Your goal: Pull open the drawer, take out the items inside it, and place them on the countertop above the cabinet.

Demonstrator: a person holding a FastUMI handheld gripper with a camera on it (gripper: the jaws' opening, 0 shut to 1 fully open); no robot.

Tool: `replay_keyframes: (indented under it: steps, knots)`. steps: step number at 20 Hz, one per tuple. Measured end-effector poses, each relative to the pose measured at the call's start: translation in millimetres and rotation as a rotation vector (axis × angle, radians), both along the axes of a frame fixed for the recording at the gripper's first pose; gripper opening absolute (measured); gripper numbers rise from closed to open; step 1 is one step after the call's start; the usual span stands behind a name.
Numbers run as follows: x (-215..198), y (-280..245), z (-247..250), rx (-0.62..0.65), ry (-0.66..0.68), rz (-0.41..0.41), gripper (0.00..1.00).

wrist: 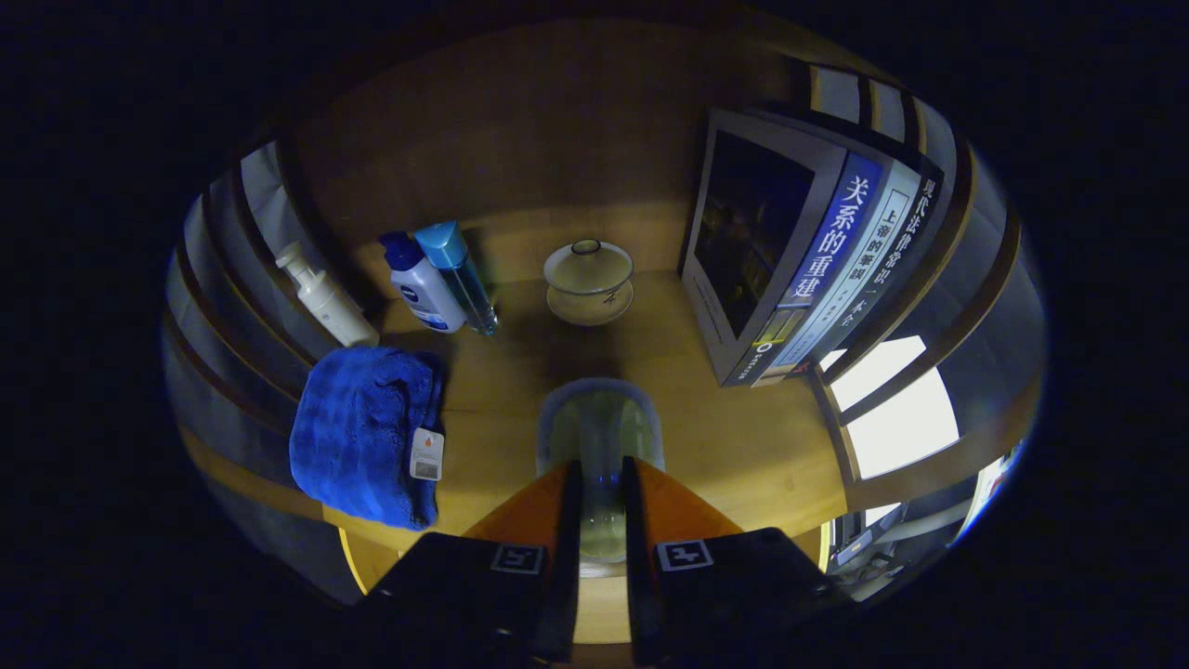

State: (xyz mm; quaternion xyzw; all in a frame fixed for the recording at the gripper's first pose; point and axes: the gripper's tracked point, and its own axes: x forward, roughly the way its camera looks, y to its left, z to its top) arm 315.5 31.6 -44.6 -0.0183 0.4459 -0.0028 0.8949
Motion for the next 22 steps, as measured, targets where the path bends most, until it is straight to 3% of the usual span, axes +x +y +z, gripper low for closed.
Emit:
replay_keyframes:
  steps: [8, 9, 22]
  knots:
    - [-25.7, -15.7, 5.4, -0.027, -0.121, -0.048, 0.87]
    - [-31.4, -17.1, 1.9, -0.029, -0.135, -0.059, 0.99]
    - [-155.3, -51.3, 50.8, 0.001, -0.516, -0.167, 1.0]
